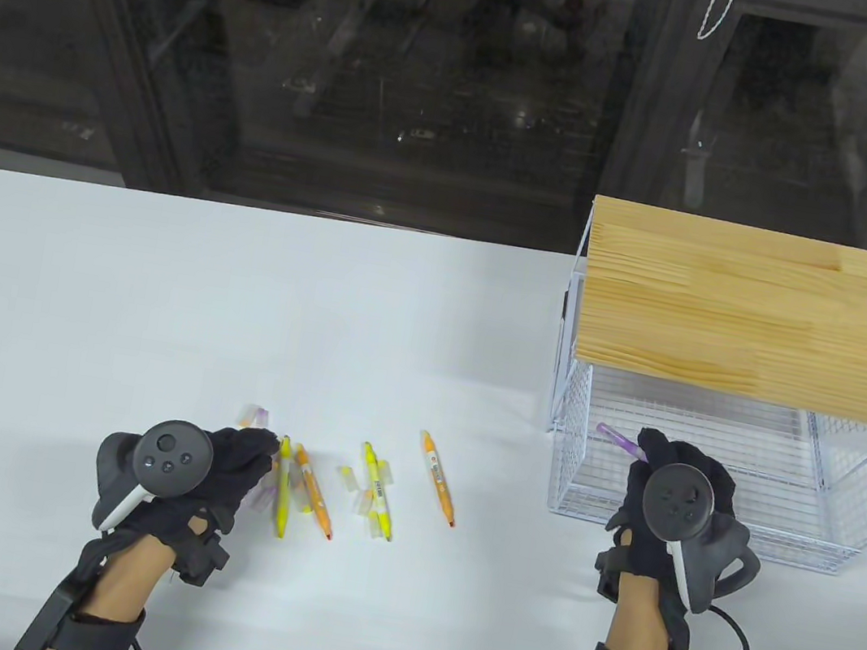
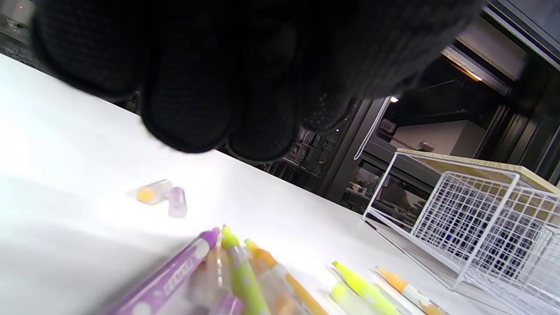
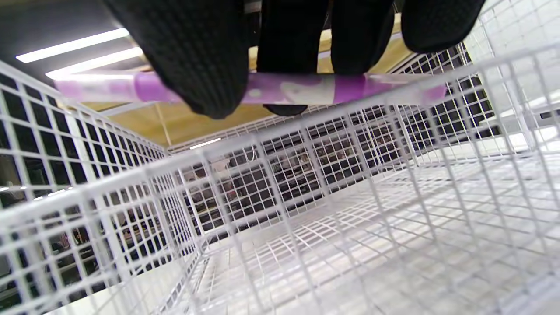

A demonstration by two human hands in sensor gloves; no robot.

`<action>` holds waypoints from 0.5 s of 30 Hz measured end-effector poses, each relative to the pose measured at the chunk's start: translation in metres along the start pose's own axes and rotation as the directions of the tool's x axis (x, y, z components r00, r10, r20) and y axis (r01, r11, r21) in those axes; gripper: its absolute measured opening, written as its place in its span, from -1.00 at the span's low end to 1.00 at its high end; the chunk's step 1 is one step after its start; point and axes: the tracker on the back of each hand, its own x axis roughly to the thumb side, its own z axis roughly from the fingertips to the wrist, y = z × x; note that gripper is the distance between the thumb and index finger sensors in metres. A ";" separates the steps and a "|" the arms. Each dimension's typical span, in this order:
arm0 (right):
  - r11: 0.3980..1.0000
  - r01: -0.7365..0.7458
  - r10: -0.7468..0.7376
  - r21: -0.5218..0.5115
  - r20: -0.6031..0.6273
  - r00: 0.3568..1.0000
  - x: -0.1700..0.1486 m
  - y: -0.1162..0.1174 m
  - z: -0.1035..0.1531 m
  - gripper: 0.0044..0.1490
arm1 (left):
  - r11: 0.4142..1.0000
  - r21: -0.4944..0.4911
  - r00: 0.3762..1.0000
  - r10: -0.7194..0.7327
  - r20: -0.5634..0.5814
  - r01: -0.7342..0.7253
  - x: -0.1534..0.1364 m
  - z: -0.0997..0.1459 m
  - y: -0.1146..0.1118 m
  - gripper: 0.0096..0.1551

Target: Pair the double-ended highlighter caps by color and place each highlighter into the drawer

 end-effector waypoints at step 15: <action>1.000 0.026 -0.026 0.002 0.021 0.999 0.015 -0.011 0.008 -0.46 | 0.999 0.047 0.998 0.015 -0.056 -0.013 -0.016 0.000 0.013 -0.49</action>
